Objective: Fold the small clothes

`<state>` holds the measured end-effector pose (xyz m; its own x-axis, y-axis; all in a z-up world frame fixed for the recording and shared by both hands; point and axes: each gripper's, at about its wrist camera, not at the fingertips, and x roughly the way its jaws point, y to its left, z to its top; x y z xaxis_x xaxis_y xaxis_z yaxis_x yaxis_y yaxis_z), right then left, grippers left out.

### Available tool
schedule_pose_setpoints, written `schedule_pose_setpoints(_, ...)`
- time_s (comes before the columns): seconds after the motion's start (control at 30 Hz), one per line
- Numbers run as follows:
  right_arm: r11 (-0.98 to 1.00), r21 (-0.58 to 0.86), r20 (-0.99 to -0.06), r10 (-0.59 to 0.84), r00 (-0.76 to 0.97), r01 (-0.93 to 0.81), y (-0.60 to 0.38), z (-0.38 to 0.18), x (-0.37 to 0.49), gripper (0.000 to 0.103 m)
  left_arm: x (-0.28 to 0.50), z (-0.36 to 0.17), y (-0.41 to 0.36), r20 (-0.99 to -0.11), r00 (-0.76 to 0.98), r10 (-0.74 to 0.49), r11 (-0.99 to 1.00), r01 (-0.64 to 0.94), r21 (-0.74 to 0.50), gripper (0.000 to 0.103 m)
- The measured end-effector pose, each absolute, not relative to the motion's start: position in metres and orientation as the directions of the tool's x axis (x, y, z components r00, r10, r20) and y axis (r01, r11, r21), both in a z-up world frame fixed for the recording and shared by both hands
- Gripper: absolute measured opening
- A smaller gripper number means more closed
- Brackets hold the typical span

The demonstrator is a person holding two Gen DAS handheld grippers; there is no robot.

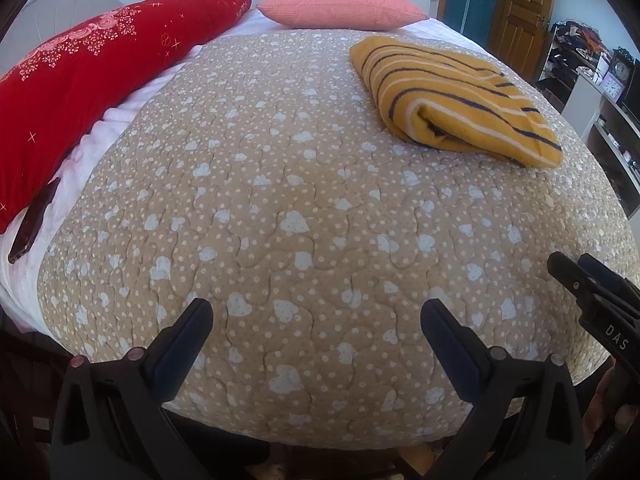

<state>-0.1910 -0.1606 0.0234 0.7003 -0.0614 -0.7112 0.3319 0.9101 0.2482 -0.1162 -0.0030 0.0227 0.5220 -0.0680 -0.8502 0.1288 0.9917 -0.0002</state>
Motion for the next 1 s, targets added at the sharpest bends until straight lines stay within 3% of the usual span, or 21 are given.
schedule_pose_setpoints(1.0, 0.927, 0.173, -0.719, -0.113, 0.686, 0.333, -0.144, 0.009, -0.178, 0.093, -0.107, -0.003, -0.003, -0.862, 0.506, -0.028, 0.994, 0.107, 0.030, 0.103)
